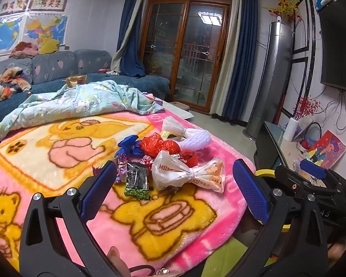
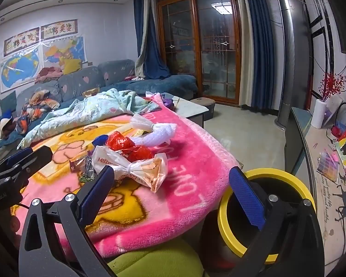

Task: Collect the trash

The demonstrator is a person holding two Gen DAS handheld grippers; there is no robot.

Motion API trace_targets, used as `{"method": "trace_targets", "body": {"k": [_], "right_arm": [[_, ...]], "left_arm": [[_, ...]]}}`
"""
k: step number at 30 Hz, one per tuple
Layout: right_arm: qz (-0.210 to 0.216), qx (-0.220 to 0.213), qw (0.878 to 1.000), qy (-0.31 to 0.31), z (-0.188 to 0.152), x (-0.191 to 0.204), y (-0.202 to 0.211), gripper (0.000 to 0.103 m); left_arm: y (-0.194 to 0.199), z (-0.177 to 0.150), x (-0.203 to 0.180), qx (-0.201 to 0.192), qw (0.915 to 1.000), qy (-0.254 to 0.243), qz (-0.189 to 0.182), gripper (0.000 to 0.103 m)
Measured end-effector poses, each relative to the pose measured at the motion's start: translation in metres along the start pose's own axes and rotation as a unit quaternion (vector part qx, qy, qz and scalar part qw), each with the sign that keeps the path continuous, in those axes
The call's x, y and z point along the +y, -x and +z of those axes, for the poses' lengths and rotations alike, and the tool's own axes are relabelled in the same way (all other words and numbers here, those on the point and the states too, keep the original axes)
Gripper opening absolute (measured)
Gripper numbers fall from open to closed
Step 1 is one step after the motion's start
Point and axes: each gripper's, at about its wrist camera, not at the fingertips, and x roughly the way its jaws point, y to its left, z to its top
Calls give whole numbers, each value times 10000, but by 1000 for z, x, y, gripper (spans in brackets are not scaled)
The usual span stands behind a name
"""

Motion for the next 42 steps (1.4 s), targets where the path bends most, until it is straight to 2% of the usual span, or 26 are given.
{"method": "trace_targets", "body": {"k": [42], "right_arm": [[-12, -38, 10000, -11, 0, -1, 2, 97]], "left_arm": [[0, 0, 0, -9, 10000, 13, -14, 93]]}}
